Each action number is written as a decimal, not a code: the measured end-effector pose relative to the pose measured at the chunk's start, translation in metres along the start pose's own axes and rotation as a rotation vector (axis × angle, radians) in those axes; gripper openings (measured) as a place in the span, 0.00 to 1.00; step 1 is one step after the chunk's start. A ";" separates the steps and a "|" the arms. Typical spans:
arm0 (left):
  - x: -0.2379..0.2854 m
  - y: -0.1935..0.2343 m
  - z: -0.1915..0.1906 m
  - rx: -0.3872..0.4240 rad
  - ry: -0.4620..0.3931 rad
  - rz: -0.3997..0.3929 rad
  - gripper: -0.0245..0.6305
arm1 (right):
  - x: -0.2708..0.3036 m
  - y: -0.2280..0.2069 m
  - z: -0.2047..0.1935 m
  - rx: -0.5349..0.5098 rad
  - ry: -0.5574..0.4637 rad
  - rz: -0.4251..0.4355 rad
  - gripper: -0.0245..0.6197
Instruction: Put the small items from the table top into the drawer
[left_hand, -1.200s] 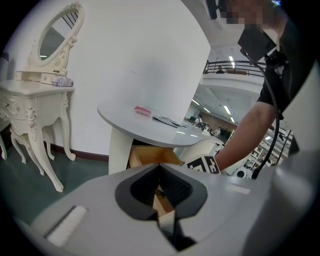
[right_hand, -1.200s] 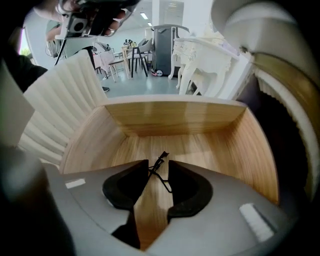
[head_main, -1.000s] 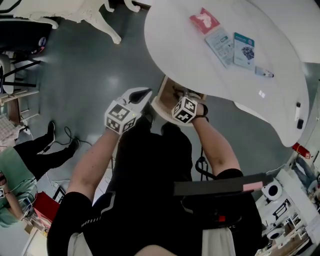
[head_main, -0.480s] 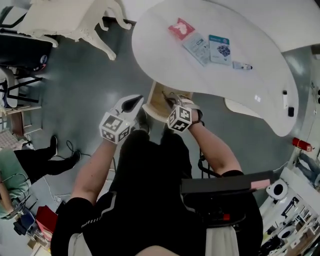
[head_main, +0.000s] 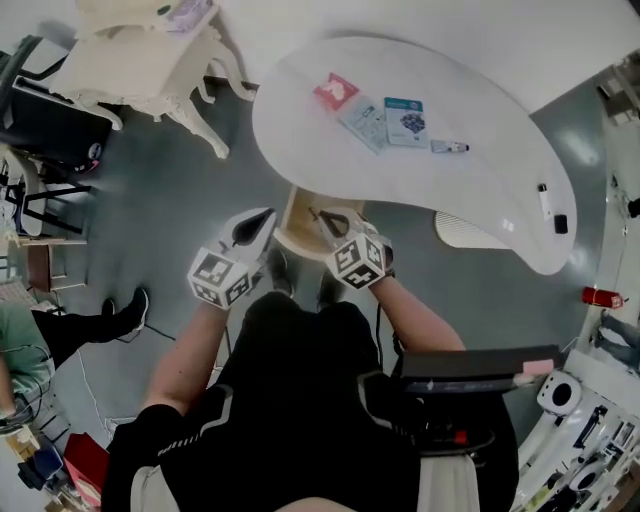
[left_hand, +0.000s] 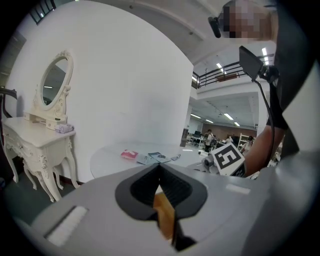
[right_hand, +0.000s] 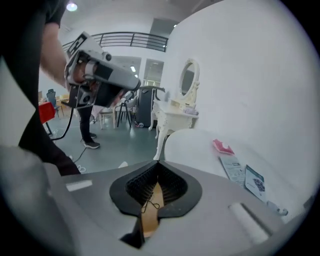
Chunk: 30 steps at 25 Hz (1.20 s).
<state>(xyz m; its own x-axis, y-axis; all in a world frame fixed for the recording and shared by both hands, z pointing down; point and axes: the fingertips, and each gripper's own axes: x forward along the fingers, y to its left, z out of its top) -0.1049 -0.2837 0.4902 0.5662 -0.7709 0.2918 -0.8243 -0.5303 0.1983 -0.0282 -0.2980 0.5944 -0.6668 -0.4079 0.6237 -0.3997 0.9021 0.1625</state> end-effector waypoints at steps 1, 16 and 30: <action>-0.001 -0.003 0.004 0.003 -0.007 0.006 0.04 | -0.009 -0.005 0.007 0.033 -0.031 -0.012 0.04; -0.036 -0.025 0.056 0.029 -0.100 0.055 0.04 | -0.115 -0.046 0.103 0.282 -0.352 -0.144 0.04; -0.074 0.002 0.098 0.069 -0.180 -0.010 0.04 | -0.145 -0.033 0.147 0.344 -0.414 -0.320 0.04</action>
<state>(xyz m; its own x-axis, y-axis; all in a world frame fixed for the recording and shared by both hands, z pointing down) -0.1484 -0.2623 0.3774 0.5703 -0.8131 0.1168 -0.8203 -0.5562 0.1333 -0.0103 -0.2894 0.3861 -0.6416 -0.7329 0.2260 -0.7534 0.6575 -0.0065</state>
